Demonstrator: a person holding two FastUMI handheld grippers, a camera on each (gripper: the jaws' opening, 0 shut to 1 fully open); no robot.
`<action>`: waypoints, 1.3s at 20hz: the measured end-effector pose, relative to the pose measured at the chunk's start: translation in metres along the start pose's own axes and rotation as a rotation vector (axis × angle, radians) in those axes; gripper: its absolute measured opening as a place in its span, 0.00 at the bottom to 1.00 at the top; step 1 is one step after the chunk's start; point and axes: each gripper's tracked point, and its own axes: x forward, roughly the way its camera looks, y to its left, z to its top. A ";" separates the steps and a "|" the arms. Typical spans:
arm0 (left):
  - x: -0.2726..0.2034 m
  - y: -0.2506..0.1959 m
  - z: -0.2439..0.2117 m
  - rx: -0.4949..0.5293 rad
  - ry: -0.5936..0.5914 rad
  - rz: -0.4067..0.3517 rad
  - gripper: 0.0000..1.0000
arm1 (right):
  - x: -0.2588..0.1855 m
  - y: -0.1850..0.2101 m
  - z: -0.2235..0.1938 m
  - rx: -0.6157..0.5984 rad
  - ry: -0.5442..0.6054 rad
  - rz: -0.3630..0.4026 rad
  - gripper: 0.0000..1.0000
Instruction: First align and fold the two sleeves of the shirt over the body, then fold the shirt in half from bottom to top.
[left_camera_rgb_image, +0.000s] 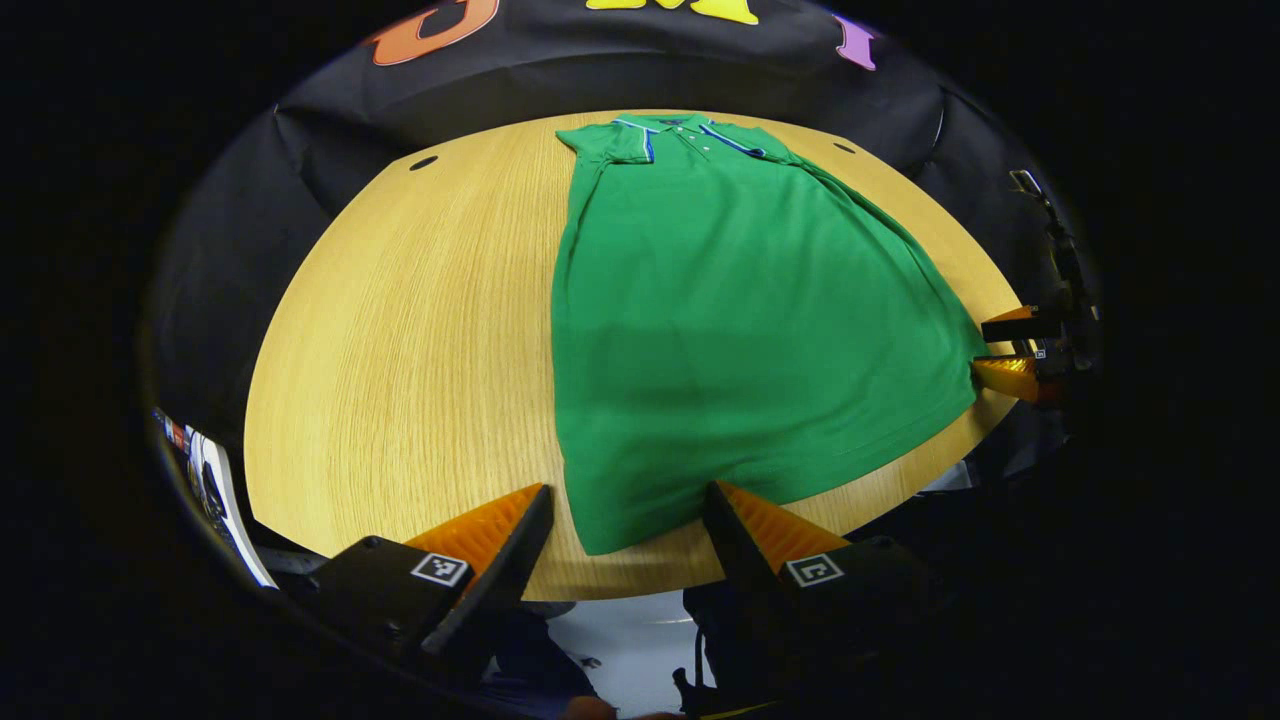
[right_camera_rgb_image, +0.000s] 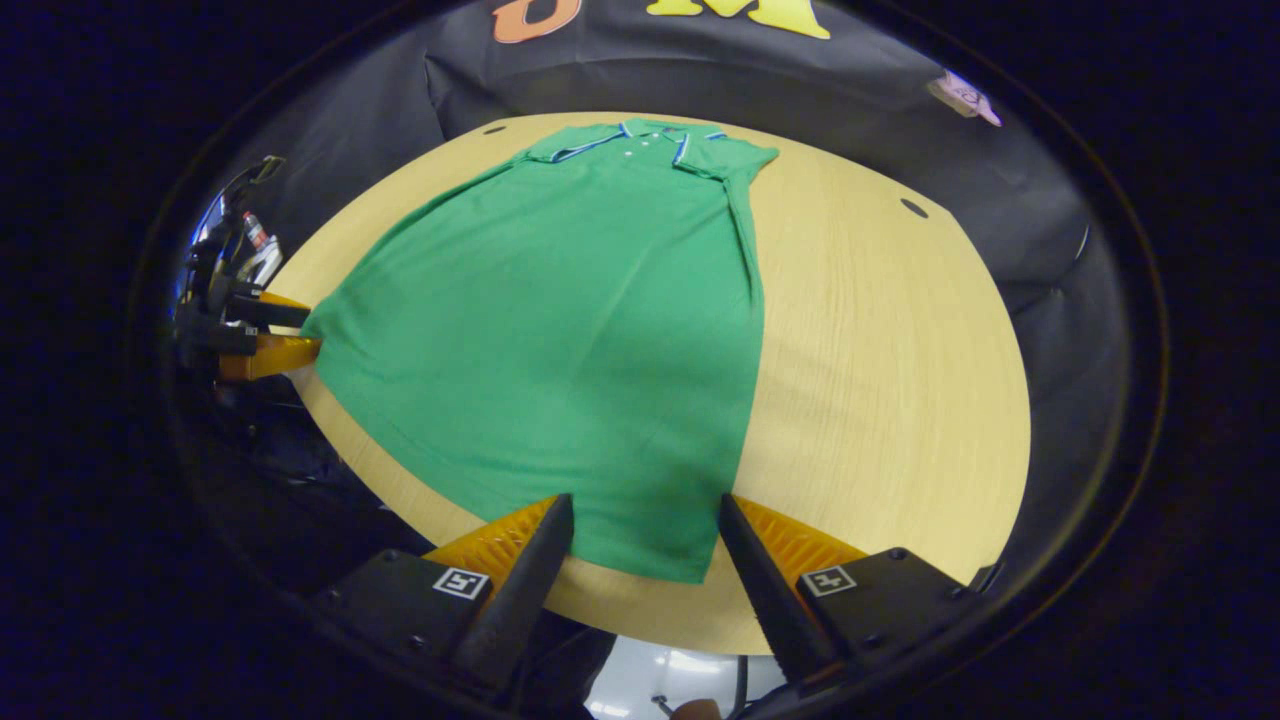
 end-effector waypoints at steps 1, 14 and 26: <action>0.000 -0.003 0.002 0.011 -0.004 -0.006 0.96 | 0.000 0.004 0.002 -0.017 0.006 0.009 0.95; -0.026 -0.010 0.036 0.087 -0.089 -0.073 0.04 | -0.019 0.003 0.026 0.250 0.003 0.134 0.03; -0.053 0.006 0.139 0.054 -0.285 -0.060 0.04 | -0.054 -0.029 0.117 0.481 -0.180 0.214 0.00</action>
